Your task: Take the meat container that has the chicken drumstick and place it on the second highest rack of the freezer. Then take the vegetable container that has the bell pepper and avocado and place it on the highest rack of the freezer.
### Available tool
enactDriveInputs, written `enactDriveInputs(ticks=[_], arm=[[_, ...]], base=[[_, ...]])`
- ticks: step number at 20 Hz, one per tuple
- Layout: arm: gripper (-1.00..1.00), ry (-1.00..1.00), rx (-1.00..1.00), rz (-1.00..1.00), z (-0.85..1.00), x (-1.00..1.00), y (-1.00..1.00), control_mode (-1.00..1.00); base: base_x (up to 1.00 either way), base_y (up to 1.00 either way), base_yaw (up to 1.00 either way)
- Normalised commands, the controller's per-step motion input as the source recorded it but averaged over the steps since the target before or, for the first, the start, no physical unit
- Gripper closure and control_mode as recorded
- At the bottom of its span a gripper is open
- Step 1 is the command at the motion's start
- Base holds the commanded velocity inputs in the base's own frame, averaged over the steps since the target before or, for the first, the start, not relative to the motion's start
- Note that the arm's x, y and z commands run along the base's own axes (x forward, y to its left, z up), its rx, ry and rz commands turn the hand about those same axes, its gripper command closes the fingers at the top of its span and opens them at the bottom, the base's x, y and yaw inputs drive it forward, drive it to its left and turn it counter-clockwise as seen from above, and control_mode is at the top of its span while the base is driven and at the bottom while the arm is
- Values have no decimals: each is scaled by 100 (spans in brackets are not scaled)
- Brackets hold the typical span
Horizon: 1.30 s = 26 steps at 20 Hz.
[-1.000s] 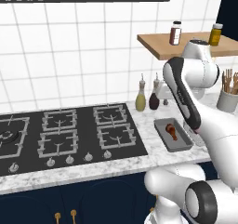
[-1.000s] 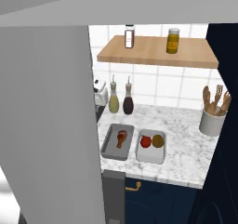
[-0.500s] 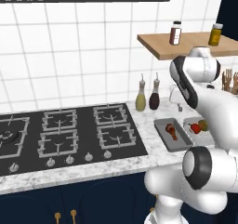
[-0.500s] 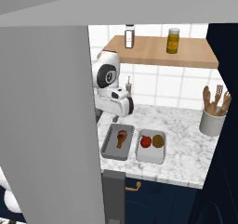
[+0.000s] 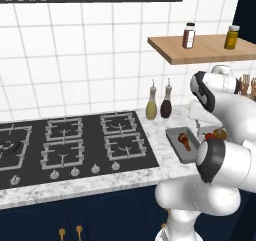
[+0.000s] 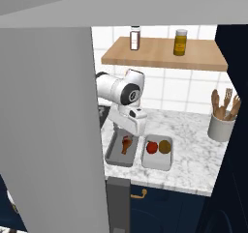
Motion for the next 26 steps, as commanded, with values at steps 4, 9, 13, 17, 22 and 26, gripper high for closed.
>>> enactDriveInputs(ticks=[4, 9, 13, 17, 22, 26], arm=[[-100, -12, -1, -22, -50, 14, -3, -100], [-100, -5, -16, -21, -24, 12, 0, -100], [-100, -1, -12, -17, -26, 8, 0, -100], [-100, 0, 0, -6, -46, 1, 0, -100], [-100, 0, 0, -2, -56, 0, -11, -100], [-100, 6, 2, 0, -33, -1, -12, -100]], base=[[0, 0, 0], [0, 0, 0], [0, 0, 0], [0, 0, 0], [0, 0, 0], [0, 0, 0]])
